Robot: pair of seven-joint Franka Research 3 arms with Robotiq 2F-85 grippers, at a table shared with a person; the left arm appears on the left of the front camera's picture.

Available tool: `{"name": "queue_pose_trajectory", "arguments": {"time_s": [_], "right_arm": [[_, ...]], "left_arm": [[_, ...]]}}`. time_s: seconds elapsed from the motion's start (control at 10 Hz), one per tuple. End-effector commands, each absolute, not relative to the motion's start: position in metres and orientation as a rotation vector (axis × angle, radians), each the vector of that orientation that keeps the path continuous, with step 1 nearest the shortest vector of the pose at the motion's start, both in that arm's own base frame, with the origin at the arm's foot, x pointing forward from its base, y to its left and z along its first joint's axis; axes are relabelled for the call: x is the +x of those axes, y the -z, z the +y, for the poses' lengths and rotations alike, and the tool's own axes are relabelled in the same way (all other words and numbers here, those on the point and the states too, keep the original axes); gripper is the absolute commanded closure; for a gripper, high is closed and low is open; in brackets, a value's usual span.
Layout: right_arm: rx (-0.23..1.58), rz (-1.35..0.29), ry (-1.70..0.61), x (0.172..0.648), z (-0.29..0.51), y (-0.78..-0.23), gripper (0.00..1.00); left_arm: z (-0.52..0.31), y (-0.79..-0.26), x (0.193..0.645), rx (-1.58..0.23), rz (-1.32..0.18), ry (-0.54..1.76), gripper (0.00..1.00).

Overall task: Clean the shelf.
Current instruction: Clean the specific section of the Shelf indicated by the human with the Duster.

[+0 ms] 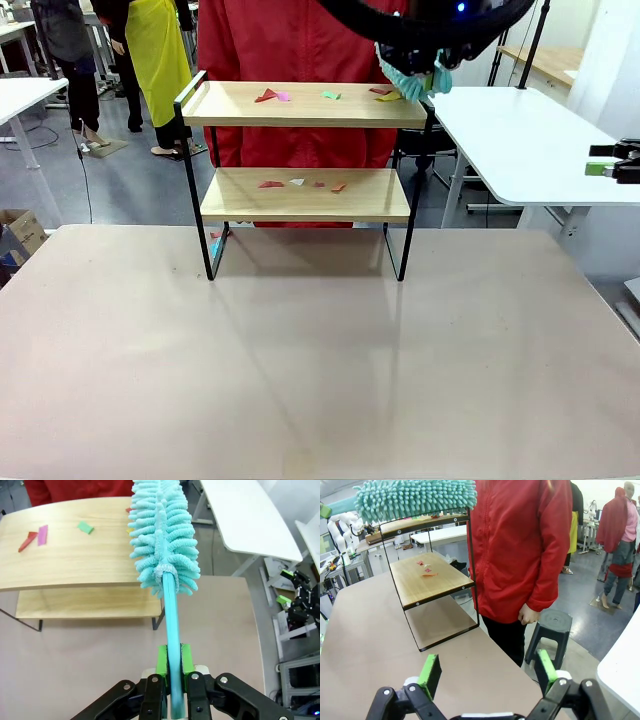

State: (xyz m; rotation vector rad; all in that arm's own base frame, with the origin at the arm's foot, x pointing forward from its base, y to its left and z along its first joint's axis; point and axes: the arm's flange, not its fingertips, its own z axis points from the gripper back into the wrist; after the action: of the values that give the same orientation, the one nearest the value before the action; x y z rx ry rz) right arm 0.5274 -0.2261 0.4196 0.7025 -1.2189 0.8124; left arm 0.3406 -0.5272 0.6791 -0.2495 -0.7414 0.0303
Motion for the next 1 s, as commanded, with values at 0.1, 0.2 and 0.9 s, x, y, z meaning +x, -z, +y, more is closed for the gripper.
{"name": "queue_pose_trajectory", "arguments": {"time_s": [0.1,0.2,0.9], "right_arm": [[0.700,-1.221,-0.815,0.528,-0.225,-0.421,0.00],[0.700,-1.221,-0.815,0.528,-0.225,-0.421,0.00],[0.700,-1.221,-0.815,0.528,-0.225,-0.421,0.00]], "left_arm": [[-0.532,-0.660,0.339,-0.264,-0.733,-0.034,0.87],[-0.534,-0.655,0.340,-0.252,-0.714,-0.033,0.87],[-0.526,-0.653,0.352,-0.221,-0.630,-0.027,0.87]]}}
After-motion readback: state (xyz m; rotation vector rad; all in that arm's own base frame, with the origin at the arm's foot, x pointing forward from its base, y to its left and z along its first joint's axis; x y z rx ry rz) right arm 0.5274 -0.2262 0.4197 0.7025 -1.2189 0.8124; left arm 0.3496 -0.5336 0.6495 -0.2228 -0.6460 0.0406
